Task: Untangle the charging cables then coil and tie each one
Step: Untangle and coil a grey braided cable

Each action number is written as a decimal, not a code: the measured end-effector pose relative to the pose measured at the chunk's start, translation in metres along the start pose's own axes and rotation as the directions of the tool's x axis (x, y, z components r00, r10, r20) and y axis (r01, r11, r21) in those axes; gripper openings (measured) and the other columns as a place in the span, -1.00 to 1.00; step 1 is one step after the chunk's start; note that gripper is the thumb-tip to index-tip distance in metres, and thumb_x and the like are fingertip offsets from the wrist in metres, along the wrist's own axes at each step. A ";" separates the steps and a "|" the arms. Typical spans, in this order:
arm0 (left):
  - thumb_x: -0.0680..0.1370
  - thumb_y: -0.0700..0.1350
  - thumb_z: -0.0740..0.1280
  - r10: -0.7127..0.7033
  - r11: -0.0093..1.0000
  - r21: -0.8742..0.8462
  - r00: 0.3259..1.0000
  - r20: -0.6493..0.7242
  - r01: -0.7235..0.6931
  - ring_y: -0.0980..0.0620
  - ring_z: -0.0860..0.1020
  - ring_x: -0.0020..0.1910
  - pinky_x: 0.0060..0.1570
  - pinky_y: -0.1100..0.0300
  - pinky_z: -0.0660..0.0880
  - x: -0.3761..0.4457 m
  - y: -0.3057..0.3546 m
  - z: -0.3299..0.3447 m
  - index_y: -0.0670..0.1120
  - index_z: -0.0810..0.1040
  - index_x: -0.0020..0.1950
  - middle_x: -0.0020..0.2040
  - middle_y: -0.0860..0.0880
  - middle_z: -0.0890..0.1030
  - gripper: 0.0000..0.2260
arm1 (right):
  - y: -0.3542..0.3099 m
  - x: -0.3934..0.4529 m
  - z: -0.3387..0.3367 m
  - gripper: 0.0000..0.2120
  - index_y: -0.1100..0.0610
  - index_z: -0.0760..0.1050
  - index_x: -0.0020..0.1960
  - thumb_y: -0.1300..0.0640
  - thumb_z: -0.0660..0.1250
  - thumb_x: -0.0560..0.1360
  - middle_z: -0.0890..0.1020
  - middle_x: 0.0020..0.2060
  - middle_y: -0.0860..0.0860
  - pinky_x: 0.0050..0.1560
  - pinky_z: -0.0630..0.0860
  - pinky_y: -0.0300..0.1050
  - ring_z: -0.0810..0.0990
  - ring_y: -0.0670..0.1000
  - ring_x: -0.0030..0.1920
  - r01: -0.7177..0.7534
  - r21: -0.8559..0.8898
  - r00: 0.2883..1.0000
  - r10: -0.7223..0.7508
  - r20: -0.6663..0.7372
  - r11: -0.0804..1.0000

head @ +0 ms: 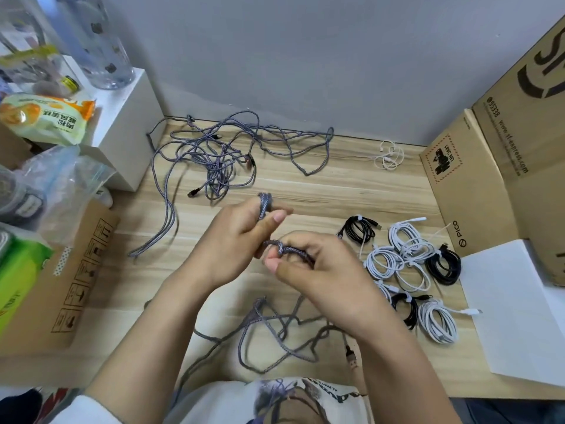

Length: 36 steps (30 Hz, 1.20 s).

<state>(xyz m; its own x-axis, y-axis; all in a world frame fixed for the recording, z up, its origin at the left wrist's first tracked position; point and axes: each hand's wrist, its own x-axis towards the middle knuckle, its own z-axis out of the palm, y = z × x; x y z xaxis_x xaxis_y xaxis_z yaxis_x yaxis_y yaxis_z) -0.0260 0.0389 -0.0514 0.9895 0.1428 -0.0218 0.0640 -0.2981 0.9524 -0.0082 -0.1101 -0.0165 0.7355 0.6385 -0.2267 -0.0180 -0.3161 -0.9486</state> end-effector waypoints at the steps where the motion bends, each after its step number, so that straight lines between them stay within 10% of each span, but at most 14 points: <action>1: 0.53 0.04 0.21 -0.040 0.996 -0.081 0.997 0.068 0.046 0.16 0.36 -0.50 -0.47 0.39 0.30 -0.001 0.001 0.001 -0.07 0.59 -0.06 -0.44 0.10 0.47 -0.76 | 0.000 0.000 -0.003 -0.87 0.08 0.58 -0.26 0.21 0.41 0.45 0.24 -0.58 -0.09 -0.30 0.31 -0.19 0.21 -0.13 -0.49 0.026 -0.024 0.998 -0.028 -0.050 0.999; 6: 0.32 0.48 0.20 -0.073 0.951 -0.231 0.877 0.475 0.204 0.16 0.19 -0.55 -0.44 0.19 0.07 -0.008 0.003 -0.004 -0.02 0.55 -0.32 -0.56 0.08 0.30 -0.44 | -0.003 0.002 -0.012 -0.74 -0.04 0.56 -0.32 0.28 0.54 0.28 0.50 -0.54 -0.13 -0.33 0.34 -0.37 0.43 -0.20 -0.48 0.088 -0.084 0.969 -0.105 -0.225 0.993; 15: 0.38 0.25 0.40 0.044 0.806 -0.460 0.738 0.673 0.372 0.12 0.10 -0.61 -0.39 0.29 0.40 -0.007 0.001 -0.009 0.02 0.50 -0.41 -0.61 0.14 0.21 -0.65 | 0.005 0.006 -0.031 -0.82 -0.06 0.58 -0.37 0.11 0.58 0.22 0.51 -0.53 -0.11 -0.43 0.28 -0.30 0.34 -0.18 -0.52 0.090 -0.062 0.986 -0.098 -0.138 0.994; 21: 0.66 -0.06 0.10 0.447 0.192 -0.780 0.654 0.610 0.596 0.11 0.05 -0.59 -0.15 0.20 0.44 0.000 0.003 -0.013 -0.11 0.47 -0.18 -0.55 0.05 0.09 -0.71 | 0.016 0.005 -0.044 -0.84 0.02 0.57 -0.33 0.18 0.47 0.39 0.54 -0.50 -0.04 -0.32 0.46 -0.16 0.49 -0.10 -0.45 -0.019 -0.197 0.985 -0.016 -0.174 0.980; 26: 0.65 -0.02 0.11 0.345 -0.140 -0.779 0.768 0.540 0.611 0.09 0.03 -0.61 -0.18 0.15 0.35 0.005 0.007 -0.007 -0.25 0.44 -0.17 -0.53 0.05 0.13 -0.65 | 0.025 0.014 -0.028 -0.86 0.15 0.36 -0.17 0.14 0.30 0.36 0.29 -0.60 -0.06 -0.56 0.33 -0.30 0.24 -0.12 -0.64 -0.136 0.627 0.985 0.172 0.003 0.767; 29: 0.64 -0.03 0.13 0.270 -0.224 -0.793 0.818 0.508 0.567 0.10 0.03 -0.61 -0.18 0.16 0.35 0.006 0.007 -0.006 -0.23 0.42 -0.15 -0.52 0.00 0.18 -0.69 | 0.032 0.018 -0.024 -0.80 0.13 0.39 -0.14 -0.01 0.24 0.40 0.22 -0.58 -0.09 -0.55 -0.01 -0.35 0.08 -0.18 -0.61 -0.145 0.540 0.984 0.180 -0.013 0.829; 36: 0.59 -0.28 0.19 -0.016 -0.115 -0.968 0.974 0.226 0.223 -0.01 0.28 -0.53 0.06 0.12 0.45 0.017 0.010 -0.008 -0.34 0.43 0.20 -0.41 -0.15 0.41 -0.78 | 0.033 0.019 -0.005 -0.61 0.06 0.45 -0.08 -0.08 -0.08 0.62 0.25 -0.64 -0.13 -0.59 0.05 -0.37 0.12 -0.15 -0.63 -0.238 0.127 0.970 0.228 0.086 0.963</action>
<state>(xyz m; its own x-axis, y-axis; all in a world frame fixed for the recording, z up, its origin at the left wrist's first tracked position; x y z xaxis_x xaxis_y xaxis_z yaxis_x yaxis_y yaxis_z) -0.0095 0.0456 -0.0404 0.9920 -0.0692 -0.1053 0.0875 0.9797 0.1805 0.0085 -0.1113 -0.0509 0.6511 0.6074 -0.4551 -0.2779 -0.3673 -0.8876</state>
